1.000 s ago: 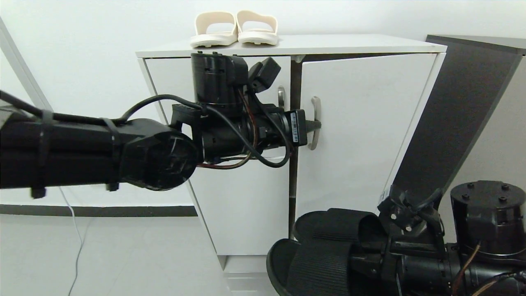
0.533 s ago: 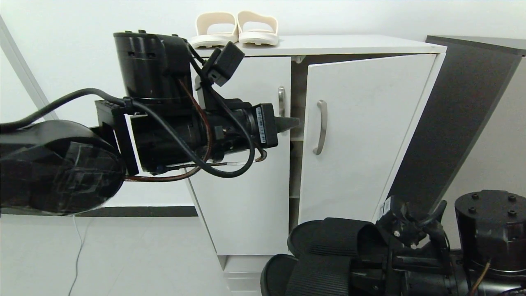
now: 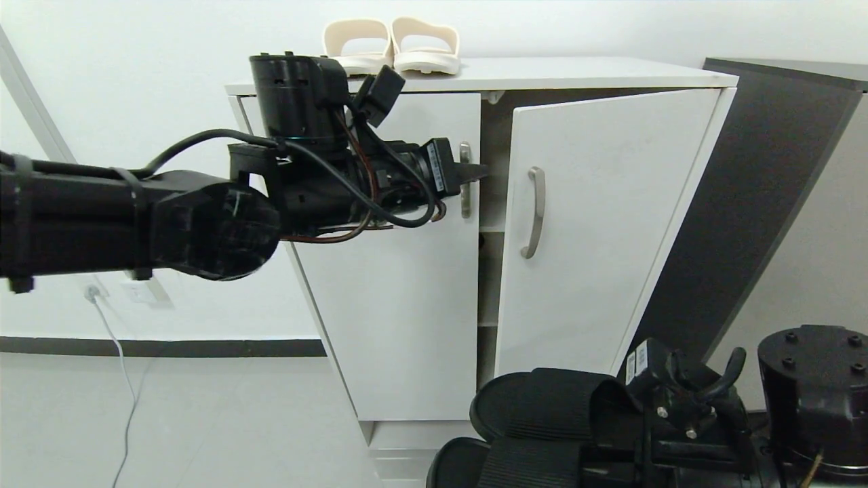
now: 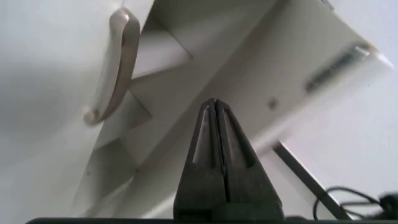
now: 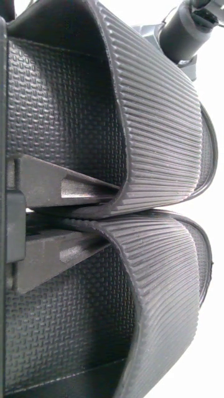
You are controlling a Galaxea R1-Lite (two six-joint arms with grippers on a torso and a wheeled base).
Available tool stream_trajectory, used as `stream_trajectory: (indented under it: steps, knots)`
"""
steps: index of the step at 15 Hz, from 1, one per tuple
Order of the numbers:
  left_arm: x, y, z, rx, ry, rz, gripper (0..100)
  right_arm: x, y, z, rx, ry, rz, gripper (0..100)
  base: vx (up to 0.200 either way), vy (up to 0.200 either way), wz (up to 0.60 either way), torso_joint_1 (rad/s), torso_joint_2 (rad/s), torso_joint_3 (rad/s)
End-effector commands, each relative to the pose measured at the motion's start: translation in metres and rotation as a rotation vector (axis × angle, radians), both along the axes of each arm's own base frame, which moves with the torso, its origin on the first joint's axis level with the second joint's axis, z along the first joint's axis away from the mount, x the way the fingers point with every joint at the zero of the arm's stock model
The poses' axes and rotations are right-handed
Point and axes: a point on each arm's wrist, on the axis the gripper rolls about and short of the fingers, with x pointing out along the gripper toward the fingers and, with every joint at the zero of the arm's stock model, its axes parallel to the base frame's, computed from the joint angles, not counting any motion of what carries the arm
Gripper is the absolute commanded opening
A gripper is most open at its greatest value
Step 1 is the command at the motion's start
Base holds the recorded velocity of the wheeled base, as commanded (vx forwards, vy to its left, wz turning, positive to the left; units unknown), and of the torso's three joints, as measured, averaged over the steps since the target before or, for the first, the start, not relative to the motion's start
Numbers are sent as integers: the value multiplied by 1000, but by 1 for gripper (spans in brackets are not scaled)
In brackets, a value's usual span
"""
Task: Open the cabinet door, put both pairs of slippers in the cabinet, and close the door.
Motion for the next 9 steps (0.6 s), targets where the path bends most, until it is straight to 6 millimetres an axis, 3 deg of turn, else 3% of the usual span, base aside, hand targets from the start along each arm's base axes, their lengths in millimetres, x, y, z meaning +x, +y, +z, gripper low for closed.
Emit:
stream_trajectory:
  steps: [1,4,7,9]
  knots:
    - [14,-21,-14,11,18,-24,0,0,0,-1,-4,4,2,0,0,0,0,0,0,0]
    - [15,-34,-15,-7,-8,-49,0,0,1,-2,-7,6,6,0,0,0,0,0,0,0]
    - [15,-37,-20,-2,3,-53,0,-2,4,-4,-14,12,19,0,-200,0,0,2,1,1]
    - [0,-43,-23,9,9,-87,0,-3,5,-7,-21,20,26,0,-200,0,0,0,5,2]
